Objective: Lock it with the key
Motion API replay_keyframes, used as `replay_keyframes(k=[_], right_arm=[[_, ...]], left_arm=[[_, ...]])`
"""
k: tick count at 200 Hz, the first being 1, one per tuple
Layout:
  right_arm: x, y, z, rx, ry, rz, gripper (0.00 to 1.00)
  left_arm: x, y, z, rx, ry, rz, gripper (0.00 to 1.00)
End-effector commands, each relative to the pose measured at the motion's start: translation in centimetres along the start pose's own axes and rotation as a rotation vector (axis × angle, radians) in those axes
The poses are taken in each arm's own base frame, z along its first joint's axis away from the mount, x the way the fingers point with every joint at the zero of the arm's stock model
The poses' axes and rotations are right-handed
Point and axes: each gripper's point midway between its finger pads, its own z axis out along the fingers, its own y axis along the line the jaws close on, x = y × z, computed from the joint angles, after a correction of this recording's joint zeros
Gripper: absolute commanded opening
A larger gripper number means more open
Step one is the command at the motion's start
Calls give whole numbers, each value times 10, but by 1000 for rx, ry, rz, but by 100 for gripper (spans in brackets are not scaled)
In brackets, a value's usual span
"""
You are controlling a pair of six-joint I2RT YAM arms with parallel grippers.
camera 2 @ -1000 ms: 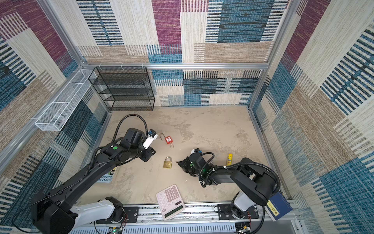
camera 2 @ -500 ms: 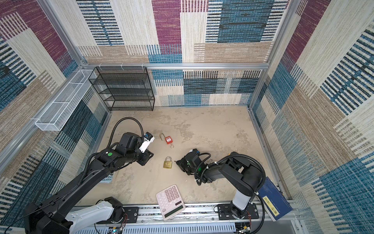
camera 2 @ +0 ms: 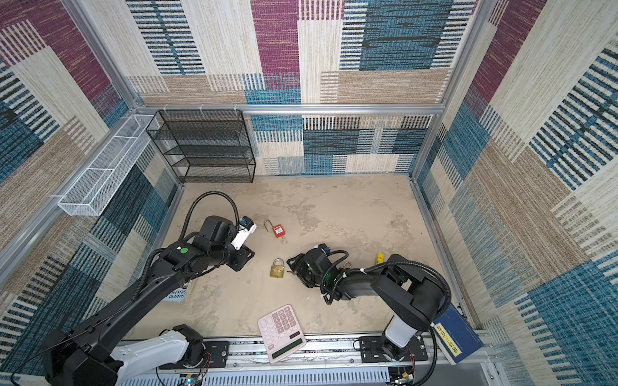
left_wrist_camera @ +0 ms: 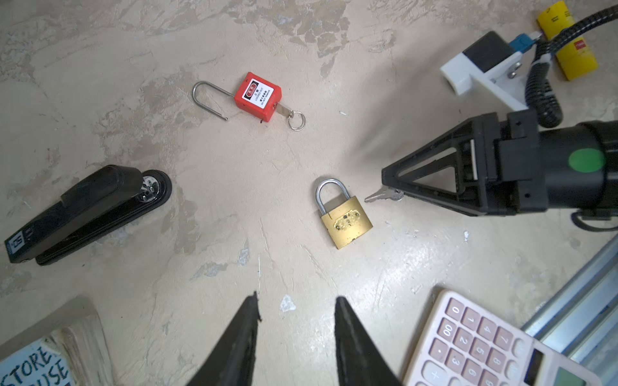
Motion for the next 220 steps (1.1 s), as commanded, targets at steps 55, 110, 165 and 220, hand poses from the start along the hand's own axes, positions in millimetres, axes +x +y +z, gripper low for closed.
replay_keyframes(k=[55, 110, 165, 220], right_arm=[[-18, -14, -11, 100, -88, -55, 88], [-23, -19, -26, 132, -116, -73, 94], [-11, 8, -13, 61, -30, -167, 95], [-25, 23, 3, 10, 34, -223, 95]], left_arm=[[2, 1, 0, -4, 21, -14, 40], [2, 1, 1, -3, 29, -15, 40], [2, 0, 2, 3, 37, -15, 40], [5, 2, -1, -13, 41, -7, 40]])
